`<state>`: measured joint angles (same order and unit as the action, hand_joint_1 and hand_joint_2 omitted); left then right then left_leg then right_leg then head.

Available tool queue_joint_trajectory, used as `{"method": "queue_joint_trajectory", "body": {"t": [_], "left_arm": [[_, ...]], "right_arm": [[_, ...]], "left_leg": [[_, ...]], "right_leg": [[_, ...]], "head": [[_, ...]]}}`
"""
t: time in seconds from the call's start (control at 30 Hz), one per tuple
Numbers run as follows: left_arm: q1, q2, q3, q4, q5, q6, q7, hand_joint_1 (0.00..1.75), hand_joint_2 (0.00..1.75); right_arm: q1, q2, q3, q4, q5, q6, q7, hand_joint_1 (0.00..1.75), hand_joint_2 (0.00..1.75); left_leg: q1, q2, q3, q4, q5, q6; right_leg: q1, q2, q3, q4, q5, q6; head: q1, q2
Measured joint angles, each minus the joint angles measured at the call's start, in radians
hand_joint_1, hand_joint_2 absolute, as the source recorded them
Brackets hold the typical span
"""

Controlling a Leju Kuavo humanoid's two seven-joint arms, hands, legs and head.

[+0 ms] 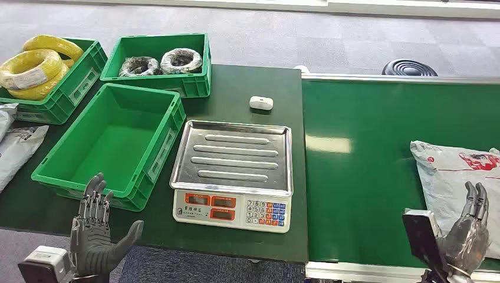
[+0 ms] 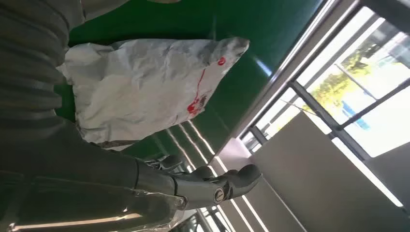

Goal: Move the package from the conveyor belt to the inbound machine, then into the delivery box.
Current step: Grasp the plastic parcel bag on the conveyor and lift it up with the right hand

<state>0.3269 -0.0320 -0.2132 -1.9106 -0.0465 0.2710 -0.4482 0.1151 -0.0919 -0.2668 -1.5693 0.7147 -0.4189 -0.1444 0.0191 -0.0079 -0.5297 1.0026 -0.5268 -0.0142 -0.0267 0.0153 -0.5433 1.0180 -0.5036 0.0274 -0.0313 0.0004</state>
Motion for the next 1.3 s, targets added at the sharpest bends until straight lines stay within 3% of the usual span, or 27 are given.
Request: {"method": "queue_joint_trajectory", "body": {"t": [0.07,0.27,0.43,0.53,0.67,0.8,0.93,1.1,1.2,1.3], "left_arm": [[0.002,0.001,0.000,-0.002,0.003,0.005,0.001,0.00,1.75],[0.024,0.026,-0.007,-0.009,0.040,0.041,-0.003,0.00,1.75],[0.033,0.050,-0.026,-0.010,0.054,0.055,-0.007,0.00,1.75],[0.033,0.063,-0.040,-0.010,0.056,0.056,-0.006,0.00,1.75],[0.028,0.073,-0.055,-0.009,0.055,0.042,-0.002,0.00,1.75],[0.022,0.082,-0.062,-0.004,0.054,0.034,-0.002,0.00,1.75],[0.024,0.087,-0.065,-0.002,0.054,0.037,-0.004,0.00,1.75],[0.032,0.088,-0.065,-0.007,0.048,0.045,0.002,0.00,1.75],[0.039,0.087,-0.065,-0.013,0.047,0.047,0.005,0.00,1.75],[0.042,0.087,-0.065,-0.017,0.049,0.058,0.004,0.00,1.75]], "right_arm": [[-0.039,-0.033,-0.014,0.058,-0.012,0.016,0.026,0.00,1.75],[-0.240,-0.213,-0.062,0.436,-0.094,0.067,0.092,0.00,1.75],[-0.314,-0.296,-0.067,0.647,-0.119,0.091,0.116,0.00,1.75],[-0.330,-0.336,-0.066,0.747,-0.132,0.175,0.190,0.00,1.75],[-0.331,-0.387,-0.059,0.873,-0.130,0.363,0.275,0.04,1.75],[-0.356,-0.427,-0.039,0.960,-0.111,0.488,0.297,1.58,1.75],[-0.401,-0.456,-0.005,1.008,-0.086,0.494,0.309,1.73,1.75],[-0.429,-0.462,0.023,1.017,-0.085,0.392,0.290,1.75,1.75],[-0.438,-0.457,0.028,0.999,-0.104,0.314,0.254,1.75,1.75],[-0.443,-0.447,0.029,0.957,-0.148,0.230,0.166,1.75,1.75]], "left_leg": [[0.000,0.000,0.001,0.000,0.000,0.000],[0.000,-0.002,0.001,0.001,0.001,0.001],[0.000,-0.003,0.000,0.000,0.001,0.001],[0.000,-0.004,-0.001,0.001,0.001,0.001],[0.000,-0.005,-0.001,0.001,0.001,0.001],[0.000,-0.003,0.000,0.001,0.001,0.001],[0.000,-0.003,0.001,0.001,0.001,0.002],[0.000,-0.003,0.000,0.001,0.001,0.002],[0.000,-0.004,0.000,0.001,0.001,0.002],[0.000,-0.004,-0.001,0.000,0.001,0.002]], "right_leg": [[0.000,0.000,0.000,0.000,0.000,0.000],[0.000,-0.001,0.000,0.000,0.001,0.000],[0.000,-0.003,-0.001,0.000,0.001,0.000],[0.000,-0.004,-0.001,0.000,0.000,0.001],[0.000,-0.005,-0.001,0.000,0.000,0.001],[0.000,-0.004,0.000,0.000,0.000,0.001],[0.000,-0.004,0.001,0.000,0.000,0.001],[0.000,-0.004,0.001,0.000,0.001,0.001],[0.000,-0.004,0.001,0.000,0.001,0.001],[0.000,-0.004,0.000,0.000,0.001,0.001]], "head": [[0.000,0.000],[0.000,0.000],[0.000,0.000],[0.000,0.000],[0.000,0.000],[0.000,0.000],[0.000,0.000],[0.000,0.000],[0.000,0.000],[0.000,0.000]]}}
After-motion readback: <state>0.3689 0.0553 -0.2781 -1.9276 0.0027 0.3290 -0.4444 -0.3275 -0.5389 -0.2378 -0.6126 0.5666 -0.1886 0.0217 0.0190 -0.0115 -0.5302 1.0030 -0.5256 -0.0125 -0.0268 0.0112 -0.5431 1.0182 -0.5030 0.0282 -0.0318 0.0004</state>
